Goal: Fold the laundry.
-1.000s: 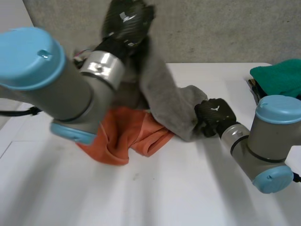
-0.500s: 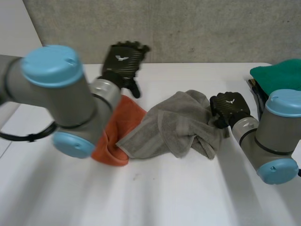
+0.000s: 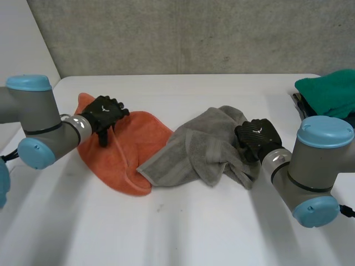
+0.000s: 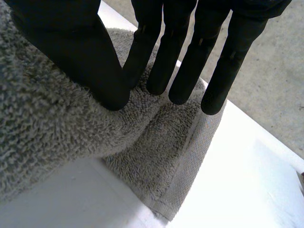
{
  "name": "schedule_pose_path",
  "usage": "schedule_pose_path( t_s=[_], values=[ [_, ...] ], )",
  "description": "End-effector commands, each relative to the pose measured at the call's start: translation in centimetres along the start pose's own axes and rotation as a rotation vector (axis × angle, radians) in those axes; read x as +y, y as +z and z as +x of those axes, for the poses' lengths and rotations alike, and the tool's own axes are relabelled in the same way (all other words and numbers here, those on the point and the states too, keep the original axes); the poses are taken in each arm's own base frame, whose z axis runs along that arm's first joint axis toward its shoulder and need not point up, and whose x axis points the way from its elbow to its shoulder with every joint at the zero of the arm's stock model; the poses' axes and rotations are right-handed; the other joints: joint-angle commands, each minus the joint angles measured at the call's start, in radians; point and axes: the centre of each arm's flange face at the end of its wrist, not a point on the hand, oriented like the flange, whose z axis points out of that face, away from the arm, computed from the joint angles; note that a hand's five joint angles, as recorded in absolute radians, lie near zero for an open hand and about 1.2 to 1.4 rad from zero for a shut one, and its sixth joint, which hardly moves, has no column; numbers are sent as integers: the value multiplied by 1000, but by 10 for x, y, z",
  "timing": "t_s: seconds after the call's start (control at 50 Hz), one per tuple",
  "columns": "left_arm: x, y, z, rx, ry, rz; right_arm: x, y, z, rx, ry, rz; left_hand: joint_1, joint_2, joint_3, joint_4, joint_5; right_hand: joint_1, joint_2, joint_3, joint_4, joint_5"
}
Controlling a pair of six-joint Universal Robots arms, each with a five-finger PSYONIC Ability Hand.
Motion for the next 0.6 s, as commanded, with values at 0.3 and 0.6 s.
schedule_pose_path(
  t_s=[0.3,0.6],
  values=[
    [-15,10,-95,-518,-90,99,3,1,3,9,4,-11,1156,1162,1154,1169,1164,111,112,120,113,127],
    [10,-31,-212,-1017,-25,28,1,-1,-4,-9,-4,-4,1156,1162,1154,1169,1164,111,112,120,113,127]
  ],
)
